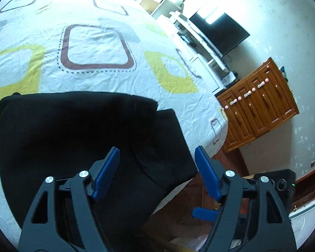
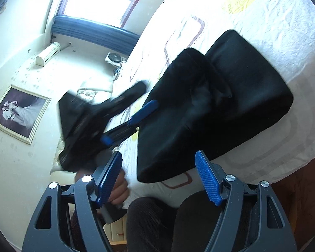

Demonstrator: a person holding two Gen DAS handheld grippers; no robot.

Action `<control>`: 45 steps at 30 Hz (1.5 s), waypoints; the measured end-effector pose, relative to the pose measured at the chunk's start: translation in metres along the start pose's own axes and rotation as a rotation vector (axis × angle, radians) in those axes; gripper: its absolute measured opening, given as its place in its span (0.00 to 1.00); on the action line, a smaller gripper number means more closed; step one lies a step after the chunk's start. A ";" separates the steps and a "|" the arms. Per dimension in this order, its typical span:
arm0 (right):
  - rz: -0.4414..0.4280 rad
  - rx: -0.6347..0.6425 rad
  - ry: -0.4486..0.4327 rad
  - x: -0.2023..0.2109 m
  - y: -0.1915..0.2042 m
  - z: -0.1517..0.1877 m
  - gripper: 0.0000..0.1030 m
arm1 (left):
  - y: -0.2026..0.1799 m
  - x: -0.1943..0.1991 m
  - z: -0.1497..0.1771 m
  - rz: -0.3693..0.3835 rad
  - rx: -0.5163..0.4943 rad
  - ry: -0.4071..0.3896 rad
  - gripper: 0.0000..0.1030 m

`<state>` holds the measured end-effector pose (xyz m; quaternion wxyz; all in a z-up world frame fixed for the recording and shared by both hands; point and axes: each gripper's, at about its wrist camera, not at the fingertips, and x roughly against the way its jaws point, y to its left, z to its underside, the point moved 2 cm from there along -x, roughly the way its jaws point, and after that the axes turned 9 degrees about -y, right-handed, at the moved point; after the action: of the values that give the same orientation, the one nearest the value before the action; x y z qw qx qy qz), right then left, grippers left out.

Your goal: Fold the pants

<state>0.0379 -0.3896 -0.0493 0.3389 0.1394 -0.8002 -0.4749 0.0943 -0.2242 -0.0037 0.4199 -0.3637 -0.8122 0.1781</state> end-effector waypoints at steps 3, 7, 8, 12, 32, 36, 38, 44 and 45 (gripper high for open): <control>0.042 0.040 -0.031 0.002 -0.006 -0.017 0.69 | 0.012 0.044 0.003 0.002 0.030 -0.119 0.88; 0.080 0.099 -0.028 -0.007 -0.014 -0.051 0.74 | 0.060 0.081 0.022 -0.115 0.091 -0.190 0.89; 0.085 0.103 -0.015 -0.014 -0.019 -0.058 0.74 | 0.075 0.085 0.026 -0.144 0.123 -0.193 0.89; 0.125 0.101 0.033 -0.042 -0.039 -0.080 0.74 | 0.143 0.104 0.054 -0.206 0.347 -0.179 0.89; 0.095 0.190 0.164 -0.096 -0.009 -0.065 0.14 | 0.174 0.116 0.087 -0.182 0.497 -0.201 0.89; 0.098 0.265 0.081 -0.063 0.009 -0.084 0.13 | 0.170 0.113 0.086 -0.146 0.514 -0.183 0.89; 0.155 0.296 0.047 -0.046 0.001 -0.093 0.13 | 0.166 0.111 0.086 -0.119 0.514 -0.181 0.90; 0.287 0.216 0.045 -0.035 -0.062 -0.098 0.12 | 0.150 0.090 0.087 -0.081 0.492 -0.141 0.90; 0.276 0.196 0.045 -0.036 -0.070 -0.096 0.12 | 0.147 0.086 0.088 -0.078 0.489 -0.131 0.90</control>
<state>0.1225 -0.4698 -0.0929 0.4035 0.0714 -0.8463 -0.3404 0.0551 -0.0601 -0.0954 0.4482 -0.2077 -0.7840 0.3761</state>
